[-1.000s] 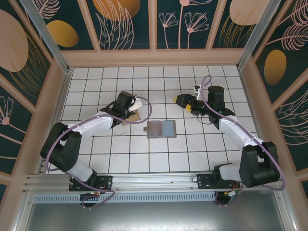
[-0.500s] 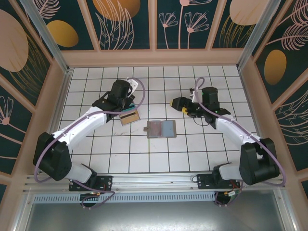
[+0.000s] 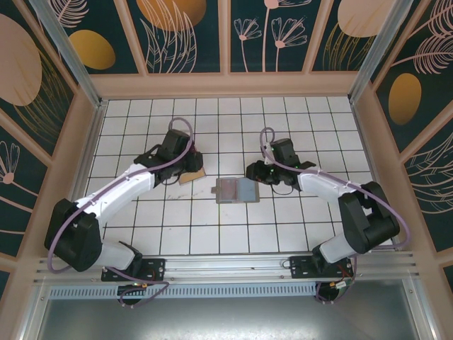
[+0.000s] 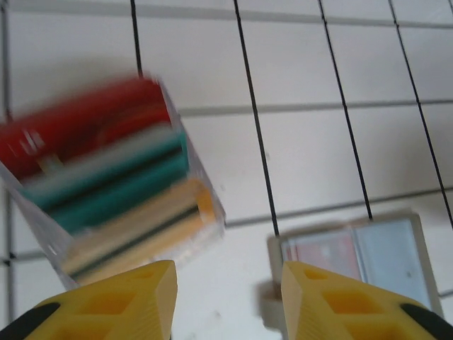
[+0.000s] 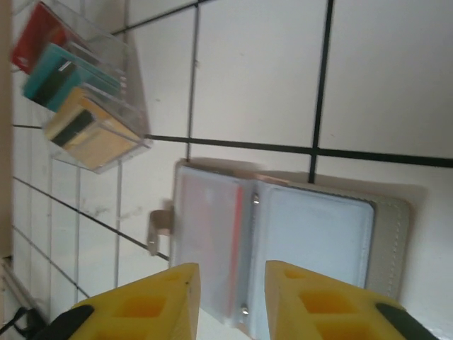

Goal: Take the credit cards out of the card holder

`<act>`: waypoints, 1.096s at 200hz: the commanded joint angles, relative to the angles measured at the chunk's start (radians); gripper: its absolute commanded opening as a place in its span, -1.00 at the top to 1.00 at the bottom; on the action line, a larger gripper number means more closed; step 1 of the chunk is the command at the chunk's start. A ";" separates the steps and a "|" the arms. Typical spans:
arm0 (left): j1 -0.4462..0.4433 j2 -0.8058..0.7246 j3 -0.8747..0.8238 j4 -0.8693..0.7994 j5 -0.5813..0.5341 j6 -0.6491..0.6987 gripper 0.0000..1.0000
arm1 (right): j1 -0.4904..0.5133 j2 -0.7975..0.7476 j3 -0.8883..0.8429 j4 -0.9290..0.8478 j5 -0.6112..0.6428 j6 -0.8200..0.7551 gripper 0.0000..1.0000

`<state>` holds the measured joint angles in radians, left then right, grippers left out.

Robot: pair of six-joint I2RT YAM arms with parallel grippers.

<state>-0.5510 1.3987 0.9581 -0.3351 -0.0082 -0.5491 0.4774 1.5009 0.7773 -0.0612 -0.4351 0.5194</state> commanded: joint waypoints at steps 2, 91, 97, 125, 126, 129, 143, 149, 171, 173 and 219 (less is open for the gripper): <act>-0.028 -0.045 -0.091 0.111 0.122 -0.223 0.09 | 0.013 0.019 -0.038 -0.018 0.083 0.020 0.52; -0.188 0.129 -0.127 0.216 0.151 -0.358 0.06 | 0.019 0.052 -0.103 -0.041 0.183 0.028 0.64; -0.192 0.142 -0.122 0.224 0.161 -0.357 0.06 | 0.019 0.057 -0.103 -0.044 0.187 0.026 0.64; -0.211 0.200 -0.087 0.220 0.169 -0.348 0.06 | 0.018 0.079 -0.116 -0.029 0.182 0.018 0.68; -0.211 0.201 -0.086 0.219 0.169 -0.347 0.07 | 0.018 0.079 -0.116 -0.029 0.182 0.018 0.68; -0.212 0.207 -0.084 0.219 0.169 -0.347 0.07 | 0.019 0.082 -0.117 -0.027 0.181 0.018 0.68; -0.216 0.226 -0.073 0.215 0.179 -0.342 0.08 | 0.018 0.089 -0.121 -0.020 0.176 0.019 0.71; -0.217 0.232 -0.067 0.216 0.183 -0.338 0.09 | 0.018 0.091 -0.121 -0.019 0.176 0.018 0.75; -0.226 0.255 -0.049 0.208 0.185 -0.334 0.09 | 0.018 0.096 -0.119 -0.018 0.179 0.016 0.75; -0.226 0.258 -0.047 0.206 0.185 -0.334 0.09 | 0.018 0.096 -0.119 -0.018 0.180 0.015 0.75; -0.229 0.309 -0.006 0.170 0.180 -0.316 0.09 | 0.018 0.108 -0.113 -0.013 0.177 0.014 0.74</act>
<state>-0.7746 1.6810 0.9169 -0.1383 0.1612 -0.8833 0.4866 1.5703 0.6777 -0.0723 -0.2703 0.5365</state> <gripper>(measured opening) 0.454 0.127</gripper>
